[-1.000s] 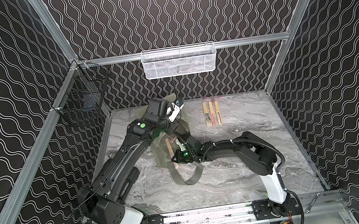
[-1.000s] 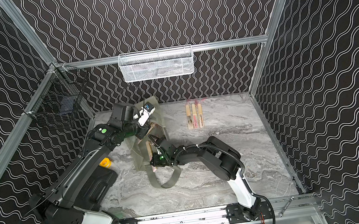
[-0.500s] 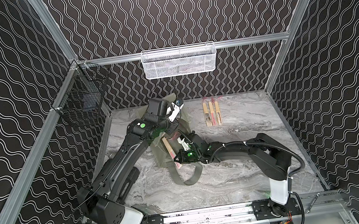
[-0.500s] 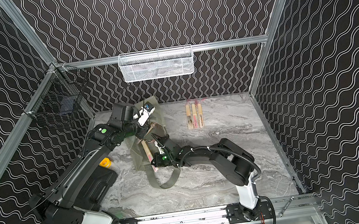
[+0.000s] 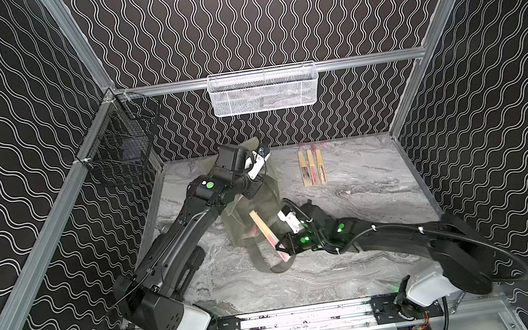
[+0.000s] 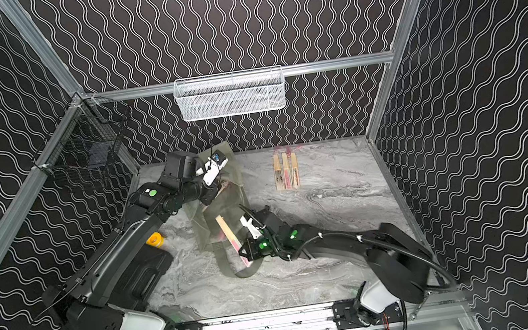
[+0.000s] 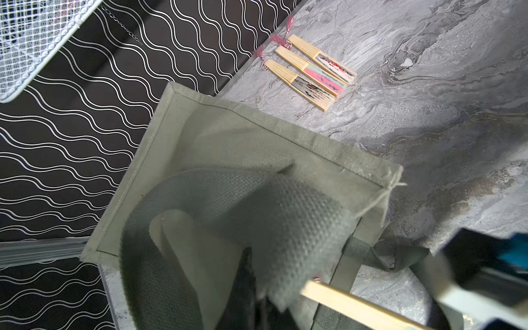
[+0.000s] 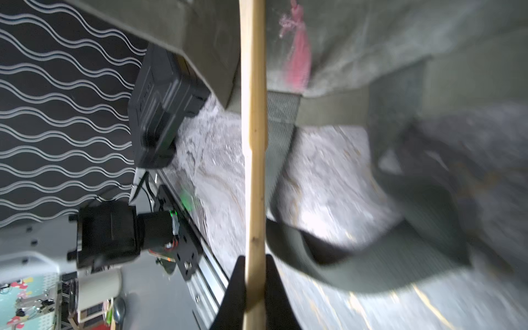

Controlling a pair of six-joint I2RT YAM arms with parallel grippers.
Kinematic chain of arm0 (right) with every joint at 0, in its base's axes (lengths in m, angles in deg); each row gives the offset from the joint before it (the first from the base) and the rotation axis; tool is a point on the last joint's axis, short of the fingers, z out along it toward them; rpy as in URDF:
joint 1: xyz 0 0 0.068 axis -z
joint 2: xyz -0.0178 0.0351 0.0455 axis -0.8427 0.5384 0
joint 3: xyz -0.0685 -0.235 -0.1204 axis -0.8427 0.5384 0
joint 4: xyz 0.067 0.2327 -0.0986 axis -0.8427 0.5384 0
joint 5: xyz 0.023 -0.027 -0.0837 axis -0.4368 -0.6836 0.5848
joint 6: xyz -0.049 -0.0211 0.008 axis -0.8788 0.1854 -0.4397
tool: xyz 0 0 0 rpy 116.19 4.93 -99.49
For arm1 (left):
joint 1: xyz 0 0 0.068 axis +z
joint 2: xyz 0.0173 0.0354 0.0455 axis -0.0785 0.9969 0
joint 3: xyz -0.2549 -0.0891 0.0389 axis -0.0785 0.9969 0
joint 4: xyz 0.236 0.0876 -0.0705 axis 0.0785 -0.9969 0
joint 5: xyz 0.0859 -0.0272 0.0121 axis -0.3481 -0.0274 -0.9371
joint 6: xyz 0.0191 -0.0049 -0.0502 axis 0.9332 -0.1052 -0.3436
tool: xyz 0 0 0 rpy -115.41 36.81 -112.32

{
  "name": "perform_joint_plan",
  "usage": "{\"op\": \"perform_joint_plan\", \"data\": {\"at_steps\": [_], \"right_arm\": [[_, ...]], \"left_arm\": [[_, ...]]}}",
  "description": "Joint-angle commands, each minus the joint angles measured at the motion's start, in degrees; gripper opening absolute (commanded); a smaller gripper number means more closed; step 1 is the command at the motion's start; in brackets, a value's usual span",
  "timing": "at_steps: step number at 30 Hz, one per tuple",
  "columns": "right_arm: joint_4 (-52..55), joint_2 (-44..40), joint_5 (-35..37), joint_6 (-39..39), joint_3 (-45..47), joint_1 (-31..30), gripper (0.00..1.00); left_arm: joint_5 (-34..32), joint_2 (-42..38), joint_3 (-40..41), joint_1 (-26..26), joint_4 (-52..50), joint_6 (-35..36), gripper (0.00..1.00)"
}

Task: Take out the folding fans from the tote bags
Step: Pick up the folding fan from the canvas bag, then place the folding fan at the center of the board.

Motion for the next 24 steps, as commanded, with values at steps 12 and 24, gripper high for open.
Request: {"op": "perform_joint_plan", "data": {"at_steps": [12, 24], "right_arm": [[19.85, -25.37, 1.58, -8.23, 6.47, -0.19, 0.07], [27.46, -35.73, 14.57, -8.90, 0.49, 3.46, 0.08]], "left_arm": [[-0.38, 0.32, 0.04, -0.01, 2.66, 0.05, 0.00], [-0.30, 0.24, 0.13, -0.08, 2.65, 0.07, 0.00]]}}
